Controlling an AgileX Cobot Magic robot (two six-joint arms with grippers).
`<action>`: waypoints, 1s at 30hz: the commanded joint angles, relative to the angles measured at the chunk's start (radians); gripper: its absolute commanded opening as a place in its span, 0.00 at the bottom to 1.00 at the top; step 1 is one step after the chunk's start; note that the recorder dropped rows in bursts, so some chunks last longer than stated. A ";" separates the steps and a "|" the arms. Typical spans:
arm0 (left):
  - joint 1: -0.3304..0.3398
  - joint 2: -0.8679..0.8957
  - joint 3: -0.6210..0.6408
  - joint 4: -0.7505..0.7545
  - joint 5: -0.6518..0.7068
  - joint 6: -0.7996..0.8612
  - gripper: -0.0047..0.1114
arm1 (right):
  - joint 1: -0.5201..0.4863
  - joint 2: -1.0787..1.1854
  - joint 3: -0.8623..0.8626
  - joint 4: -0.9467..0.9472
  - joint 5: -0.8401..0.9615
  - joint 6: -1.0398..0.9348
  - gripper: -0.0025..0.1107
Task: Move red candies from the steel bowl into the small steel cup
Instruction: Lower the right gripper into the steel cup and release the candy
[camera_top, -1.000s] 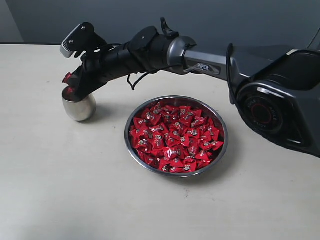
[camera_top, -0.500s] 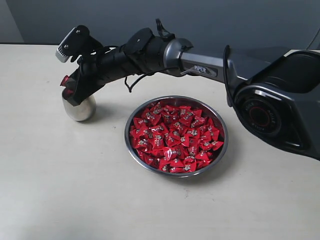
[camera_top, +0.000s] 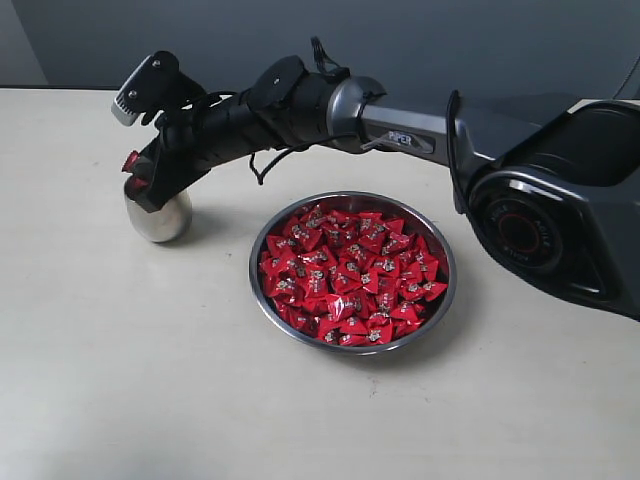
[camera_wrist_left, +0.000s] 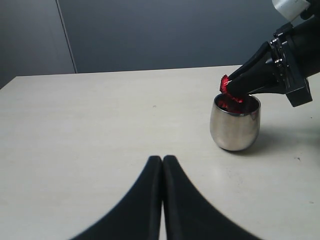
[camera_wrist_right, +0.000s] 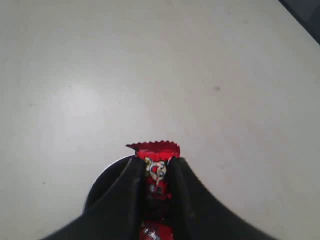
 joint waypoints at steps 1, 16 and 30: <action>0.001 -0.004 0.004 -0.002 -0.002 -0.002 0.04 | -0.003 -0.005 -0.006 0.000 -0.003 0.003 0.08; 0.001 -0.004 0.004 -0.002 -0.002 -0.002 0.04 | -0.003 -0.007 -0.006 0.000 -0.033 0.069 0.36; 0.001 -0.004 0.004 -0.002 -0.002 -0.002 0.04 | -0.004 -0.038 -0.004 -0.244 0.014 0.388 0.02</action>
